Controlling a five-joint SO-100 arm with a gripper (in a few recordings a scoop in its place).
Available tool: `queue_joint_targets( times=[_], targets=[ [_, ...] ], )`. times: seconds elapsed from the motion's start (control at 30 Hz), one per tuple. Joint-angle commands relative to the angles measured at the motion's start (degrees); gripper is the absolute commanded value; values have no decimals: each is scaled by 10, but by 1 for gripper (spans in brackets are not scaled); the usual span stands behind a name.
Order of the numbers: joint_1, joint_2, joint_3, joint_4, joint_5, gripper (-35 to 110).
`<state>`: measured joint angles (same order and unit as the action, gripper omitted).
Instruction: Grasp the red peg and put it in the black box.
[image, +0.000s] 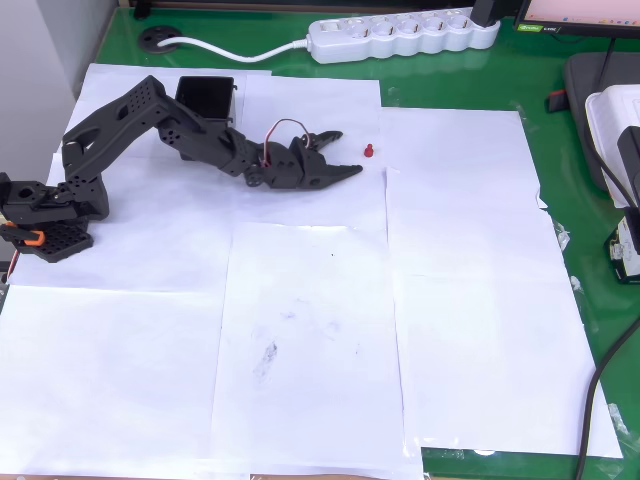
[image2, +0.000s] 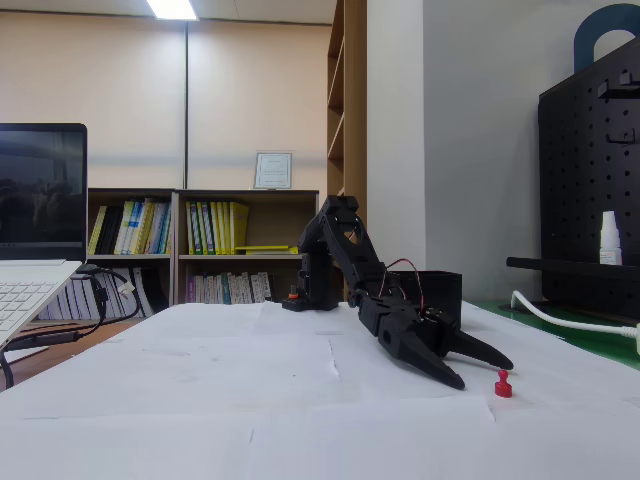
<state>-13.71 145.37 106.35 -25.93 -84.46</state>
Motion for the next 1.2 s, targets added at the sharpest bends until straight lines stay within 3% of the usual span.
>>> queue_joint_targets(
  times=[0.0, 0.47, 1.17],
  targets=[
    [-8, 29, 66, 16, -10, 35],
    [-3, 88, 162, 38, -22, 35],
    [-1, 87, 142, 40, -29, 26]
  ],
)
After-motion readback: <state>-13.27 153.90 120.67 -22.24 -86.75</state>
